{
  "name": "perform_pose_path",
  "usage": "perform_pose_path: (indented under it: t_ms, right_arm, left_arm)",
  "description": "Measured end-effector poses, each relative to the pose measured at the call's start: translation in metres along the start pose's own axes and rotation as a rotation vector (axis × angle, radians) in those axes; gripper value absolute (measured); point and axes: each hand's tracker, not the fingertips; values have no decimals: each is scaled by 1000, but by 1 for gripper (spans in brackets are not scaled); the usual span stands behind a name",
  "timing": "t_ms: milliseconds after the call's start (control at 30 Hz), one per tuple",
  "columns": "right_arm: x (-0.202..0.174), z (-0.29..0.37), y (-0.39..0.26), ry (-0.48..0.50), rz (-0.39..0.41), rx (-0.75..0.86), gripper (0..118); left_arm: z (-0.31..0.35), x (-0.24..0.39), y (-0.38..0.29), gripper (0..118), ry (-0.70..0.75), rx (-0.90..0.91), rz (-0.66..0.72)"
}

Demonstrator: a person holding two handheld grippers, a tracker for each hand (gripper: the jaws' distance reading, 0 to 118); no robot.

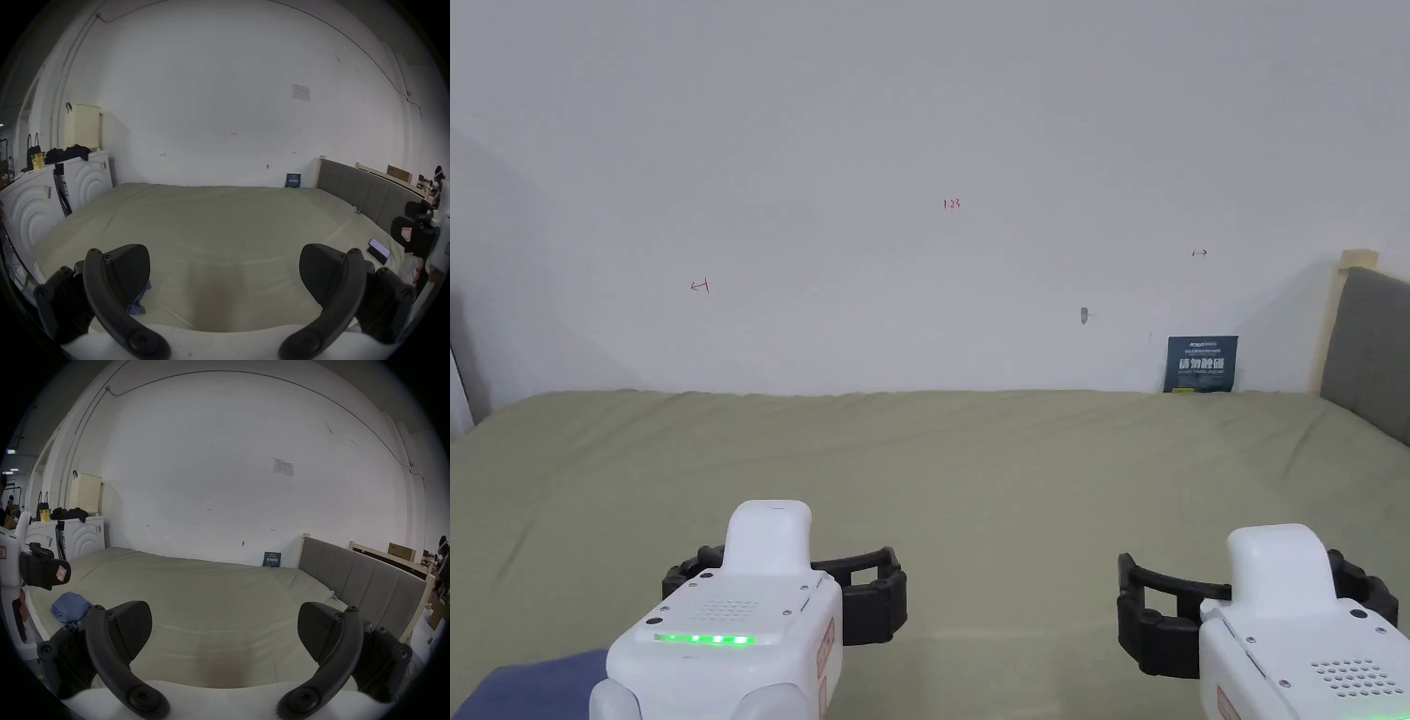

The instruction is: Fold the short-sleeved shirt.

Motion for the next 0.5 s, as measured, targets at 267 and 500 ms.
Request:
perform_pose_path:
  t_ms: [267,500]
  right_arm:
    - [-1,11,3,40,-25,12,118]
    - [7,15,3,32,-46,19,118]
  left_arm:
    - [4,2,-1,118,50,25,-32]
    - [8,-3,-1,118,56,24,-26]
